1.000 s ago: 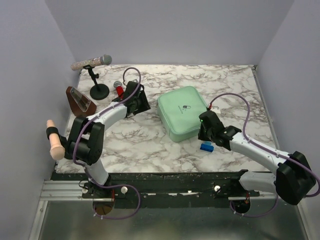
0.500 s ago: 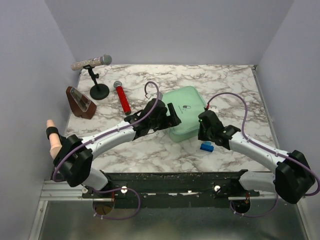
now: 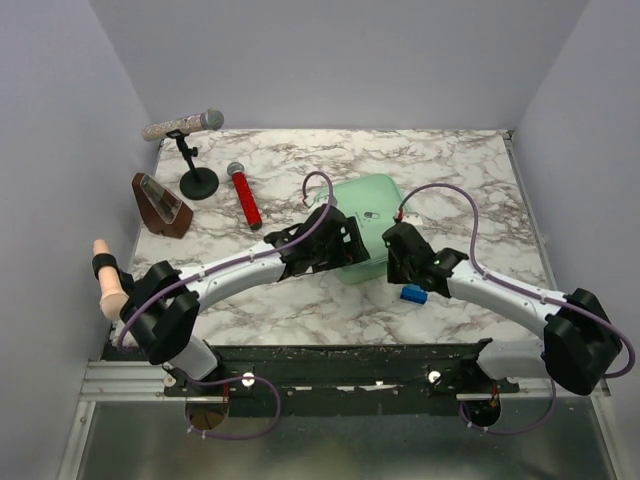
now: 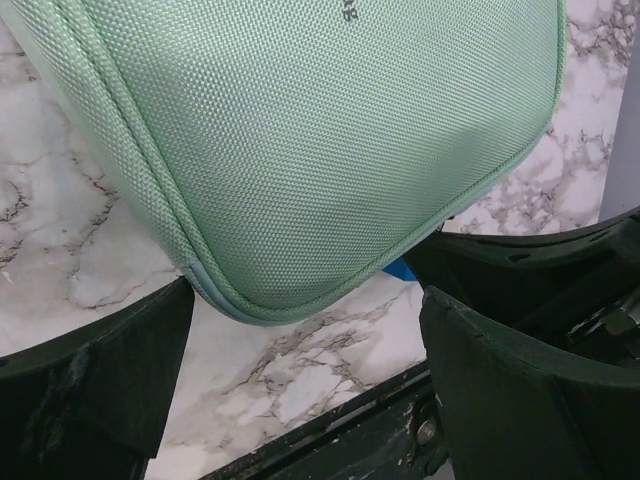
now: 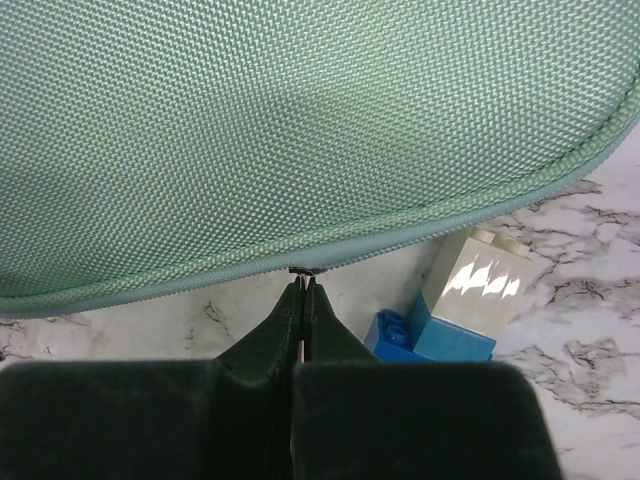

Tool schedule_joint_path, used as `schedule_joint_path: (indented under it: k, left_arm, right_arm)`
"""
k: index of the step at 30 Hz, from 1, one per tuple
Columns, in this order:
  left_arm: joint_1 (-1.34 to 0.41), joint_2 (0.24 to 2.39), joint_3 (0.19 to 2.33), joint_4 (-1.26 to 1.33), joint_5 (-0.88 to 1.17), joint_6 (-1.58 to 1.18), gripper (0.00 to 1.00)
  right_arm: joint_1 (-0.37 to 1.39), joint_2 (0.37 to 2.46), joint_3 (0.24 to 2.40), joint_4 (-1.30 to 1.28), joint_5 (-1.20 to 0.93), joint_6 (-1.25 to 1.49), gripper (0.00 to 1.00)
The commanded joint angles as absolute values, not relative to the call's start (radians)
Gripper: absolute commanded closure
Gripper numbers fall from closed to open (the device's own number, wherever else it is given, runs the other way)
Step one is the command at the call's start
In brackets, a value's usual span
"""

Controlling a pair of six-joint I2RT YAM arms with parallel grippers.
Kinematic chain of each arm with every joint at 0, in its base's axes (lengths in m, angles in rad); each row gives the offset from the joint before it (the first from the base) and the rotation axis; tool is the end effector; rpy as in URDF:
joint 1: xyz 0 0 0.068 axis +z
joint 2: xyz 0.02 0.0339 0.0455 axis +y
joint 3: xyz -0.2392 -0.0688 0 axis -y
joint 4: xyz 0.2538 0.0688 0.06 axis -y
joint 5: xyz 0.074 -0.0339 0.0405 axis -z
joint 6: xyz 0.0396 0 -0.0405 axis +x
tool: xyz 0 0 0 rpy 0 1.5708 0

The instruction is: Organize the medicine kit

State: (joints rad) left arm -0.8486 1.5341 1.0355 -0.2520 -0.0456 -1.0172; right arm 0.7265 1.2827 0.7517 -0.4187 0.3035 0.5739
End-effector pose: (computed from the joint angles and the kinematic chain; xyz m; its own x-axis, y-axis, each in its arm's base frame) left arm 0.2300 -0.2583 0.2064 -0.8559 -0.3139 -0.4109 -0.0010 0.7957 -0.6057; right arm 0.2069 0.1681 0.1751 -0.7841 -0.0037 -0.6206 -0.0931 0.9894 0.1118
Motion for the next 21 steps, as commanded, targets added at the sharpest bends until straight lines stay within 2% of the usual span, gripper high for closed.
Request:
schedule_joint_path:
  k: [1,6,17,21]
  left_arm:
    - [-0.867,1.567,1.054,-0.305,-0.075,-1.014,0.01]
    - [-0.848,1.634,1.057,-0.376,-0.146,-0.934,0.08]
    - [-0.595,1.48,0.824,-0.322,-0.158,-0.879,0.19]
    - [-0.512,1.466,0.79,-0.29,-0.144,-0.844,0.37]
  right_arm:
    - [0.752,1.308,0.788,-0.443,0.301,0.572,0.99]
    - [0.79,1.324,0.825,-0.452,0.313,0.56,0.99]
    - [0.926,1.531,1.051,-0.468,0.296,0.526,0.99]
    - [0.928,1.539,1.04,-0.485,0.328,0.526,0.99]
